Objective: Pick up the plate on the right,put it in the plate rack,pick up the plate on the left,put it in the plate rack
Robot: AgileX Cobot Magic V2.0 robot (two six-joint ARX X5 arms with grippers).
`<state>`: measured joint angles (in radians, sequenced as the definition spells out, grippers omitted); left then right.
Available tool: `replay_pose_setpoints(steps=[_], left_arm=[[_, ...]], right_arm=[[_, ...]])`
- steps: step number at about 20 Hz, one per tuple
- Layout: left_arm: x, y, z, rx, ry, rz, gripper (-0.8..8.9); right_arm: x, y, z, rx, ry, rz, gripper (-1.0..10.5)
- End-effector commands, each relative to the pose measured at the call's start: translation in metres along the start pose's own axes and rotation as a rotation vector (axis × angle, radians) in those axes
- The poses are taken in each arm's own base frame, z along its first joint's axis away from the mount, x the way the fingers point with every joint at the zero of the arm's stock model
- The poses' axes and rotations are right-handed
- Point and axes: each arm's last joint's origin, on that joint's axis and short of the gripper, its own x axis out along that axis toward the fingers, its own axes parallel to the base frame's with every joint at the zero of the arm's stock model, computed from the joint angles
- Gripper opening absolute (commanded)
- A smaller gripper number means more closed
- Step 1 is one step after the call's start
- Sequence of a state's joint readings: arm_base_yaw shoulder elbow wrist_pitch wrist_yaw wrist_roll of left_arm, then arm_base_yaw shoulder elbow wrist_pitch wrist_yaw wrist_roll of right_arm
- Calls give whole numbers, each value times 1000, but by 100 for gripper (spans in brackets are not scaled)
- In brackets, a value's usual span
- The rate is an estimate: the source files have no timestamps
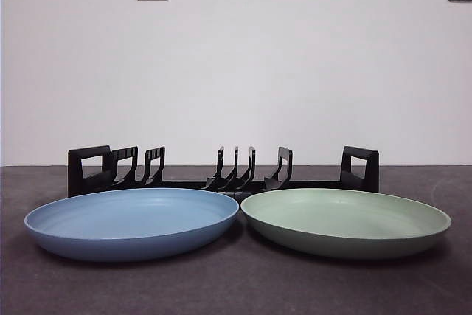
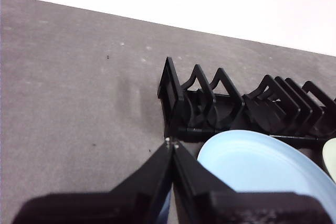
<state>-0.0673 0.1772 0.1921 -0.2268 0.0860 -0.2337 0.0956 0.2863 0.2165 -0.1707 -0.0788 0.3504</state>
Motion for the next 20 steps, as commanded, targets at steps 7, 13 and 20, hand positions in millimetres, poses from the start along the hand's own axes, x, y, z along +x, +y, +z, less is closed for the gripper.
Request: replay_pose_setpoints(steps=[7,13,20], left_arm=[[22,-11,39,24,108,-102,-6],[52,-18,60,42,248,-257,-5],[91,-33,84,29,368,-420,10]], right_arm=[[30,16,37,14,203,96,-11],[64,22,51,-9,427,167,-11],[105,21,59,-64,694,116,12]])
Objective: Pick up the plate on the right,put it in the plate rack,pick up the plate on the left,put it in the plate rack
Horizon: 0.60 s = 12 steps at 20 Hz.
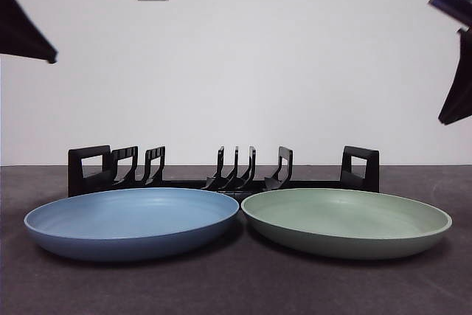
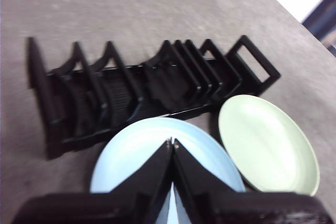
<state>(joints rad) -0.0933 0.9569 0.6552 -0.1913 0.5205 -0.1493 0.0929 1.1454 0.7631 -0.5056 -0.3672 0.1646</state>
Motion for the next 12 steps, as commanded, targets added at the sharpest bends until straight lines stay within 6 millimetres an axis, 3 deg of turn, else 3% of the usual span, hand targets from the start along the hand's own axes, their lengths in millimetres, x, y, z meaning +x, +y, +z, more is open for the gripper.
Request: replay_pose_setpoints(steps=[1,2,4,6,8,12], left_arm=[[8,-5,6,28,27,-31,68],[12,-8,10,36,33,-47,179],[16,-15,15,54,40,-69,261],[20,-25,19,81,36,-67,265],[23,-36,20,111,36,-58,354],[29,-61,16,210,56,-79,352]], right_arm=[[6,-1,6,-30,21,-1,43],[9,-2,8,-32,26,-2,143],[14,-4,8,-26,45,-5,265],[21,-7,7,-24,71,-10,260],[29,-10,6,-15,97,-15,257],[55,-20,4,11,160,-21,252]])
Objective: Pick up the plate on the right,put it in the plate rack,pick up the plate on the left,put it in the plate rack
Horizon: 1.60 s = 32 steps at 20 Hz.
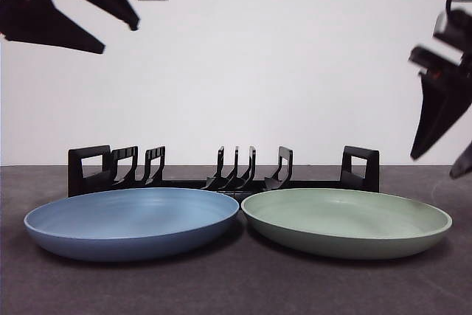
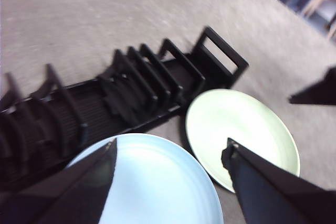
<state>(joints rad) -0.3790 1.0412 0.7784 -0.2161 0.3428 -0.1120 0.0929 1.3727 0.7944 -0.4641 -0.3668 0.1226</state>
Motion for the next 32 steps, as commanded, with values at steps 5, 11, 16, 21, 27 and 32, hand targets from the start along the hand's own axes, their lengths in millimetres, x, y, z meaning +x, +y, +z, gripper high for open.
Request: replay_pose_setpoints(steps=[5,11,16,21,27,32], left_arm=[[8,-30,-3,104,22,-22,351],[10,-42,-7,131,44,-26,351],[11,-46,-13,218,93,-44,351],[12,-66,-22,428,137,-66,353],[9,-104,-37,854,152,-61,351],[5,-130,-50,1122,147,-151,350]], right_arm=[[37,-14,-2,28,100,-9,248],[50,-19,-5,47,145,-15,-16],[44,-17,-4,88,133,-18,-17],[10,-1,5,95,77,-7,-17],[-14,37,24,16,83,36,-17],[-19,74,31,-68,80,96,-17]])
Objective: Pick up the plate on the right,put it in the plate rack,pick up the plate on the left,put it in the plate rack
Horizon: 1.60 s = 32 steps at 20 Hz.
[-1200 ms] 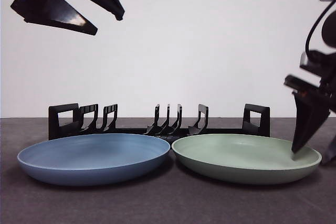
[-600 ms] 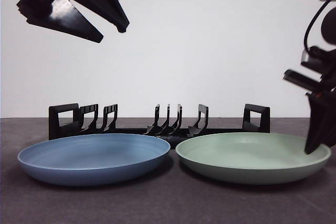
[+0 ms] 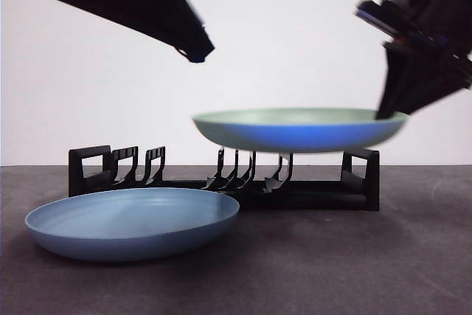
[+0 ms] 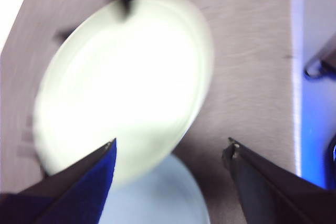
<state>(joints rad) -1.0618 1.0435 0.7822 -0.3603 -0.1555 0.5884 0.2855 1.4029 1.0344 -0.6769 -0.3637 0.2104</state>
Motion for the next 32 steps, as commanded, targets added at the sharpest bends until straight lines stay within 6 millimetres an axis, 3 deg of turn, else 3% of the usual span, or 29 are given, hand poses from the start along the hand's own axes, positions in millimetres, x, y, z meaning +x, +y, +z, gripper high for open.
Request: replay_pose_setpoints(steps=[1,5,10,13,15,20,24,27,32], left_arm=[[4,-6,3,99,7,-27,350],[25,-15,-2,138,96,-97,350],[49,-22,-7,155,174,-117,318],[52,-22,-7,158,191,-96,76],[52,-22,-7,158,192,-94,-12],[52,-22,-7,157,193,-93,-9],[52,-21,-8,159,223,-48,-9],[52,-20,-8,127,234,-29,-9],[52,-15,-2,-2,182,47,-9]], right_arm=[[-1,12,2,-17,7,22,-17],[-5,27,3,-50,34,40,-17],[-5,30,2,-50,54,93,-17],[-5,30,2,-54,53,90,-17],[-5,30,2,-58,53,90,-17],[-5,30,2,-64,53,91,-15],[-10,30,4,-75,26,93,58],[-26,30,9,-91,-52,99,351],[-75,36,16,-148,-349,135,348]])
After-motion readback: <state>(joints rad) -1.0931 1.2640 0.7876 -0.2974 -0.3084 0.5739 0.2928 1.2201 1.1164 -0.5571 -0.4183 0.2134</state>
